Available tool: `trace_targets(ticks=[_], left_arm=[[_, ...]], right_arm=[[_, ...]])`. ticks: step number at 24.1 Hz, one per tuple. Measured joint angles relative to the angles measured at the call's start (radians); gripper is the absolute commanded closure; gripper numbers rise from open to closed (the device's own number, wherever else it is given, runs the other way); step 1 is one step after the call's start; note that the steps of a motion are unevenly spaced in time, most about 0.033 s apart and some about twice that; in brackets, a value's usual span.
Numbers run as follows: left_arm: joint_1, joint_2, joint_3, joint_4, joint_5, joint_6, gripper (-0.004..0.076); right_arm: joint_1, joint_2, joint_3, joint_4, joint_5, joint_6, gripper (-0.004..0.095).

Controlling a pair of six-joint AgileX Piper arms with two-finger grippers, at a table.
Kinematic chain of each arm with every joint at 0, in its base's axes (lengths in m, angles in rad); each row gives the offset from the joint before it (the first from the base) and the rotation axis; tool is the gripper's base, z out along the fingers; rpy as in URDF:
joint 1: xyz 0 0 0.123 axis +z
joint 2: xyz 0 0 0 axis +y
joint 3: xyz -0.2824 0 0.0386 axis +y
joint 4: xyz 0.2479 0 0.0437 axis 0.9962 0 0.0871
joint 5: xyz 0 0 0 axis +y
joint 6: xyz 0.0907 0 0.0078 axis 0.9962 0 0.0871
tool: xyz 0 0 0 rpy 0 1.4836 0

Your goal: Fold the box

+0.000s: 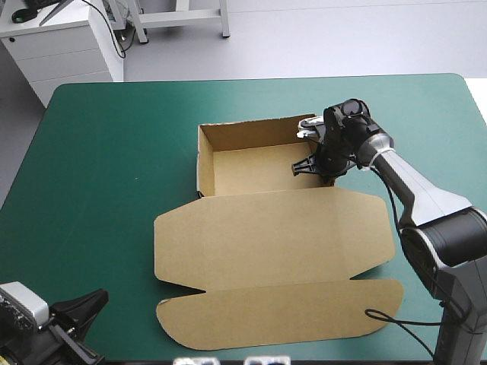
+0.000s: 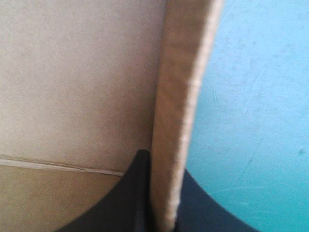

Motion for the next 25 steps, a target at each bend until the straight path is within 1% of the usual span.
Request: trace_targets(ticks=[3,7,10,12,14,15,16,17,18,19,20,22,25], left_arm=[[0.0,0.0,0.01,0.019,-0.003,0.0,0.0731],[0.0,0.0,0.02,0.022,-0.005,0.0,0.0731],[0.0,0.001,0.023,0.022,-0.002,0.0,0.0731],[0.0,0.001,0.023,0.022,-0.002,0.0,0.0731],[0.0,0.001,0.023,0.022,-0.002,0.0,0.0731],[0.0,0.001,0.023,0.022,-0.002,0.0,0.0731],[0.0,0.001,0.023,0.022,-0.002,0.0,0.0731],[0.0,0.001,0.023,0.022,-0.002,0.0,0.0731],[0.0,0.001,0.023,0.022,-0.002,0.0,0.0731],[0.0,0.001,0.023,0.022,-0.002,0.0,0.0731],[0.0,0.001,0.023,0.022,-0.002,0.0,0.0731],[0.0,0.001,0.023,0.023,-0.002,0.0,0.0731],[0.0,0.001,0.023,0.034,-0.001,0.0,0.0731]], right_arm=[[0.0,0.0,-0.054,-0.014,0.024,-0.005,0.0927],[-0.012,-0.025,-0.177,-0.106,0.054,-0.026,0.0927],[-0.057,-0.071,-0.277,-0.144,0.06,-0.038,0.0927],[-0.122,-0.117,-0.318,-0.14,0.06,-0.041,0.0927],[-0.207,-0.167,-0.339,-0.131,0.06,-0.051,0.0927],[-0.296,-0.197,-0.345,-0.119,0.062,-0.062,0.0927],[-0.349,-0.209,-0.347,-0.108,0.066,-0.07,0.0927],[-0.456,-0.219,-0.347,-0.082,0.066,-0.084,0.0927],[-0.497,-0.219,-0.346,-0.063,0.066,-0.092,0.0927],[-0.582,-0.217,-0.336,-0.02,0.066,-0.113,0.0927],[-0.626,-0.213,-0.328,0.009,0.066,-0.124,0.0927],[-0.764,-0.182,-0.287,0.103,0.06,-0.15,0.0927],[-0.83,-0.11,-0.28,0.133,0.061,-0.153,0.0927]])
